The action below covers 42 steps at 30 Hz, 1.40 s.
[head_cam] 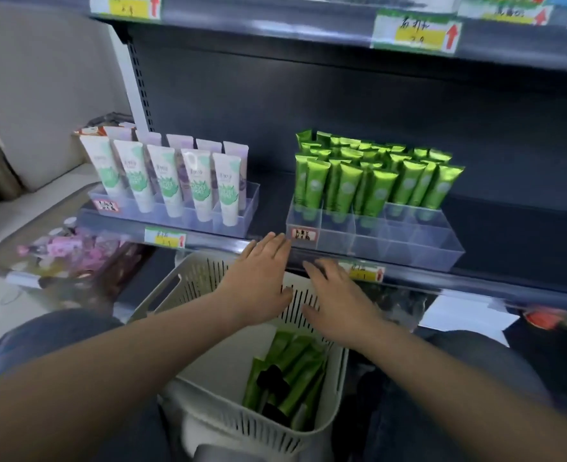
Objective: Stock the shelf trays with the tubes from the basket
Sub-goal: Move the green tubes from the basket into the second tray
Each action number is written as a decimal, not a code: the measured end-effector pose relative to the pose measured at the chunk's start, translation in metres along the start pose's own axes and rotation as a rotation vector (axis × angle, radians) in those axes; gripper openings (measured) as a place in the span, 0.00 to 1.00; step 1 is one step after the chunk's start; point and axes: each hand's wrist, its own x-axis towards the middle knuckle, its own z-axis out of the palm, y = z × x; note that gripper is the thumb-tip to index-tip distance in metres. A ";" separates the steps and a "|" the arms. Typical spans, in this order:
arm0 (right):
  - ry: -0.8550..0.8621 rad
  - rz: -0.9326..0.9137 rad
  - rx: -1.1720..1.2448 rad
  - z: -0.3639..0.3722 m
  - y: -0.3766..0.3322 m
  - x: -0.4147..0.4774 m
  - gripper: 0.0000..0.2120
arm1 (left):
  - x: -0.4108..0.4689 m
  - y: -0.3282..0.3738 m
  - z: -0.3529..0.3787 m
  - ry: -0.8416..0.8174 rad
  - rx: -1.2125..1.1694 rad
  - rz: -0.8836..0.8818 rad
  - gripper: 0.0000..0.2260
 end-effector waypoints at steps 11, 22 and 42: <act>-0.269 0.180 0.155 0.071 0.018 0.024 0.26 | -0.003 -0.026 0.075 -0.202 -0.194 -0.084 0.30; -0.466 0.417 0.271 0.133 0.038 0.063 0.09 | 0.028 -0.053 0.137 -0.412 -0.432 -0.344 0.24; -0.567 0.806 0.314 0.222 0.064 0.112 0.11 | 0.080 -0.066 0.260 -0.575 -0.731 -0.633 0.03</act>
